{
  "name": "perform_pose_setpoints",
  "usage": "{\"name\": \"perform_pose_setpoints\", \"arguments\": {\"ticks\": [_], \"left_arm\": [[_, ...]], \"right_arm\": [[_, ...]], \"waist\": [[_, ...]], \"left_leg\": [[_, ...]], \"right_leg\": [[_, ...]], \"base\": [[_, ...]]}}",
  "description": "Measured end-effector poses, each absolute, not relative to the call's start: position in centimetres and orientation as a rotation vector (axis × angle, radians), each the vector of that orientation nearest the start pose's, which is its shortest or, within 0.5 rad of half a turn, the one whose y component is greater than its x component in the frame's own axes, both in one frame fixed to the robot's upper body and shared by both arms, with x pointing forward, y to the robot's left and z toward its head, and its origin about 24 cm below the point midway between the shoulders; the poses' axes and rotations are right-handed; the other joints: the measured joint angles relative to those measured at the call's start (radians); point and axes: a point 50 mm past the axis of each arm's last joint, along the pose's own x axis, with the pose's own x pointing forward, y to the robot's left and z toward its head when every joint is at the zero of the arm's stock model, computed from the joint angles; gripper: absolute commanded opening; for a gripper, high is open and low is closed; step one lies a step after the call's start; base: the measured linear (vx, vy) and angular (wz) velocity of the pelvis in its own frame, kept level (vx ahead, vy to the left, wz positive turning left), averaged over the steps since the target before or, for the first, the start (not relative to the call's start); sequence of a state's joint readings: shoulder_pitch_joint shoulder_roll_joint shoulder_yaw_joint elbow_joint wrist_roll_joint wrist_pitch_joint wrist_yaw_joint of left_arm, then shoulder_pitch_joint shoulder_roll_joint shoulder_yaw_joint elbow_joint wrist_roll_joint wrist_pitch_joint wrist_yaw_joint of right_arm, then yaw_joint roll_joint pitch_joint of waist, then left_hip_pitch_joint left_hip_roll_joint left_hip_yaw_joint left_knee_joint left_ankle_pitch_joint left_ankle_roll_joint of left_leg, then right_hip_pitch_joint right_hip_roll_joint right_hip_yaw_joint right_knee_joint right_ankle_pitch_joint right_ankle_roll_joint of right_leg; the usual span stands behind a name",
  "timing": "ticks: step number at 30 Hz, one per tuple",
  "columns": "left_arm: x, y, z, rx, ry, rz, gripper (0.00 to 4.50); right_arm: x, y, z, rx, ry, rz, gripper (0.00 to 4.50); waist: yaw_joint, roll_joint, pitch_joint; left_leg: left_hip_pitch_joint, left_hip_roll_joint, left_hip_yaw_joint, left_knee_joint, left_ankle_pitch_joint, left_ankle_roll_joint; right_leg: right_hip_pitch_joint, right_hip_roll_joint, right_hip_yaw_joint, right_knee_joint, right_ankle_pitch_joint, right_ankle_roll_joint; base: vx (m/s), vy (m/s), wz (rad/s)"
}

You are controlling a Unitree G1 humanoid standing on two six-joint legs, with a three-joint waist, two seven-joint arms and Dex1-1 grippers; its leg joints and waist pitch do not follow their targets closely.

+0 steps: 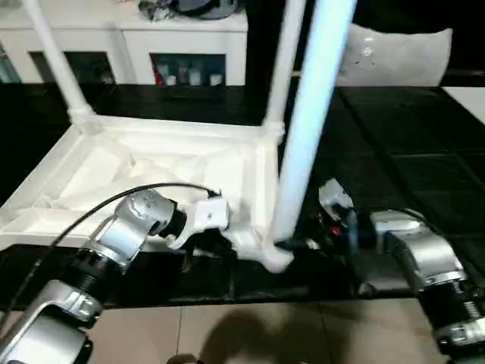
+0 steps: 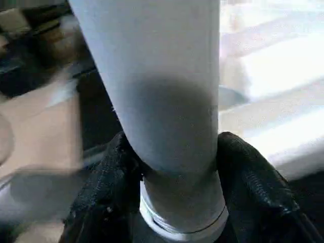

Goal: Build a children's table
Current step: Rotate leg to tighten

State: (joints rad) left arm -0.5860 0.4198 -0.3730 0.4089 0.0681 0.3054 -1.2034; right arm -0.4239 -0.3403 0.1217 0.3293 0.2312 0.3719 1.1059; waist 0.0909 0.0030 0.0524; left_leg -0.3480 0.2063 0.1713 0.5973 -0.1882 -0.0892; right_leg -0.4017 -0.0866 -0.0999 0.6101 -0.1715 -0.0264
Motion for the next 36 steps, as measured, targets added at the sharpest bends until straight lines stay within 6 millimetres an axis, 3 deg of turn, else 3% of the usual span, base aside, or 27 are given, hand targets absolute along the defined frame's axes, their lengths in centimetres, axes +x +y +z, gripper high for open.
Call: {"name": "perform_pose_setpoints", "arguments": {"ticks": [3,6,8,11,12,14,20,26,34,36], "left_arm": [[31.6,11.6,5.9,0.443,0.569,-1.206,0.00],[32.0,10.6,5.8,0.415,0.559,-1.119,0.00],[32.3,10.2,5.8,0.414,0.550,-1.065,0.00],[33.0,9.2,6.1,0.405,0.531,-0.977,0.00],[33.1,9.2,6.2,0.406,0.527,-0.974,0.00],[33.1,9.0,6.4,0.412,0.517,-0.977,0.00],[33.0,8.8,6.5,0.450,0.489,-1.027,0.00],[32.7,10.2,6.3,0.512,0.482,-1.123,0.00],[31.3,12.5,6.4,0.590,0.473,-1.373,0.00],[31.0,12.9,6.5,0.631,0.481,-1.439,0.00]], "right_arm": [[31.1,-13.6,5.6,0.045,0.347,0.974,1.95],[32.2,-12.7,5.7,0.056,0.330,0.822,1.94],[32.9,-11.8,5.8,0.054,0.320,0.742,1.94],[33.8,-10.9,6.1,0.038,0.275,0.630,1.94],[33.9,-10.9,6.1,0.040,0.266,0.624,2.48],[33.9,-11.2,6.2,0.058,0.260,0.631,2.62],[33.1,-12.7,6.1,0.048,0.248,0.716,3.15],[32.2,-14.7,6.4,-0.037,0.247,0.885,3.65],[30.7,-16.4,7.2,-0.196,0.303,1.213,3.65],[30.4,-16.5,7.1,-0.185,0.325,1.290,3.40]], "waist": [[-0.036,0.000,0.000],[-0.058,-0.001,0.000],[-0.062,-0.001,0.000],[-0.057,-0.001,0.000],[-0.055,-0.001,0.000],[-0.052,-0.001,0.000],[-0.036,0.000,0.000],[-0.027,0.000,0.000],[0.000,0.000,0.000],[0.003,0.000,0.000]], "left_leg": [[-0.002,0.000,0.000,0.000,0.000,0.000],[-0.003,0.000,0.000,-0.001,0.000,0.000],[-0.003,0.001,0.000,-0.004,0.000,0.000],[-0.010,0.001,-0.001,-0.006,0.001,-0.001],[-0.014,0.001,-0.001,-0.006,0.001,-0.001],[-0.020,0.001,-0.001,-0.005,0.002,0.003],[-0.020,0.001,0.000,-0.003,0.001,0.010],[-0.019,0.001,0.000,-0.002,-0.002,0.004],[-0.018,0.000,0.000,0.002,-0.002,0.004],[-0.018,0.000,0.000,0.002,-0.002,0.004]], "right_leg": [[0.000,0.000,0.000,-0.002,0.000,0.000],[-0.002,0.000,0.000,-0.002,0.002,0.001],[-0.003,0.001,-0.001,-0.001,0.002,0.001],[-0.010,0.003,-0.001,-0.001,0.002,0.002],[-0.013,0.003,-0.001,-0.002,0.002,0.002],[-0.018,0.002,-0.001,-0.002,0.005,-0.004],[-0.018,0.001,-0.001,-0.002,0.003,-0.005],[-0.016,0.001,-0.001,0.000,0.004,-0.005],[-0.014,-0.001,-0.001,0.000,0.005,-0.006],[-0.014,-0.001,-0.001,0.000,0.005,-0.006]], "base": [[0.000,0.000,0.00],[0.000,0.000,0.00],[0.000,0.000,0.00],[0.000,0.000,0.00],[0.000,0.000,0.00],[0.000,0.000,0.00],[0.000,0.000,0.00],[0.000,0.000,0.00],[0.000,0.000,0.00],[0.000,0.000,0.00]]}}
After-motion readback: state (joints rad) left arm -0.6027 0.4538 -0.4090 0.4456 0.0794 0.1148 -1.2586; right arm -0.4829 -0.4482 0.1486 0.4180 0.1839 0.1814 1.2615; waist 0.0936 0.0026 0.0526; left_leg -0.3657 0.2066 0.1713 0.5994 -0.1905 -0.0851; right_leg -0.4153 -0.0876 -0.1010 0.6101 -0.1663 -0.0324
